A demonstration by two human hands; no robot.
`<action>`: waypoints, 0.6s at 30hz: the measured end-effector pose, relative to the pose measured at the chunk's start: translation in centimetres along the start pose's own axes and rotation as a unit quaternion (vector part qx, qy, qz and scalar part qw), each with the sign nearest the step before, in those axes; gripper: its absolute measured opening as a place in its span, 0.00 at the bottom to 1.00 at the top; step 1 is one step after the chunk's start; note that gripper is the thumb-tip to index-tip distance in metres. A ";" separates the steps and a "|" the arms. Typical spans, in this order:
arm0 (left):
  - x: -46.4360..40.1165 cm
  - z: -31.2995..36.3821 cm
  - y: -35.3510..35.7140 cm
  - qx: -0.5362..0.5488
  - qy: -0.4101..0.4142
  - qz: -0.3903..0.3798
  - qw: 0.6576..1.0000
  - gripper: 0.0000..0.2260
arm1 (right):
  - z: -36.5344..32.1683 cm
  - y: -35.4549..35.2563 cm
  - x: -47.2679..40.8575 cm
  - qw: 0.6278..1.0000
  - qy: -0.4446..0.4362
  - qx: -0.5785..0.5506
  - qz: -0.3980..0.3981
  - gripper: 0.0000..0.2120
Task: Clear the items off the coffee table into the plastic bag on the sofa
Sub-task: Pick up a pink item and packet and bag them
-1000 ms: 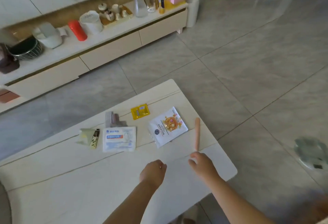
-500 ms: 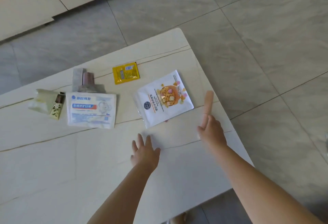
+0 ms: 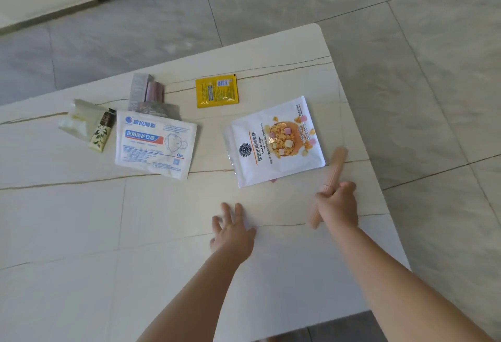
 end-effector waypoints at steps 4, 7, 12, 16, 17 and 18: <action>0.2 -0.9 -1.9 -0.012 0.030 -0.036 0.999 0.25 | 1.5 1.4 3.8 0.993 0.044 -0.078 -0.076 0.20; 0.9 -1.0 -3.8 0.089 0.032 -0.032 0.995 0.22 | 2.1 2.2 6.8 0.984 0.054 -0.129 -0.112 0.19; 4.3 -0.1 -6.3 0.451 0.019 -0.070 0.890 0.15 | 1.5 5.1 12.5 0.969 0.023 -0.156 -0.192 0.18; 5.8 -2.2 -9.3 0.560 0.027 -0.044 0.827 0.13 | -0.9 7.9 15.8 0.968 -0.074 -0.081 -0.227 0.15; 5.9 -3.3 -10.1 0.569 0.018 -0.031 0.822 0.13 | -1.6 8.8 16.6 0.965 -0.094 -0.062 -0.237 0.15; 6.0 -4.8 -10.9 0.575 0.007 -0.020 0.818 0.12 | -2.4 9.7 17.5 0.961 -0.110 -0.044 -0.251 0.14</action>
Point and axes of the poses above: each hand's wrist, its own x-axis away from the middle knuckle, its own y-axis out of the palm, z = x × y, the point moved 1 cm from there along -x, towards the middle knuckle, and after that the axes turned 11 degrees about y, right-handed, at the moved point
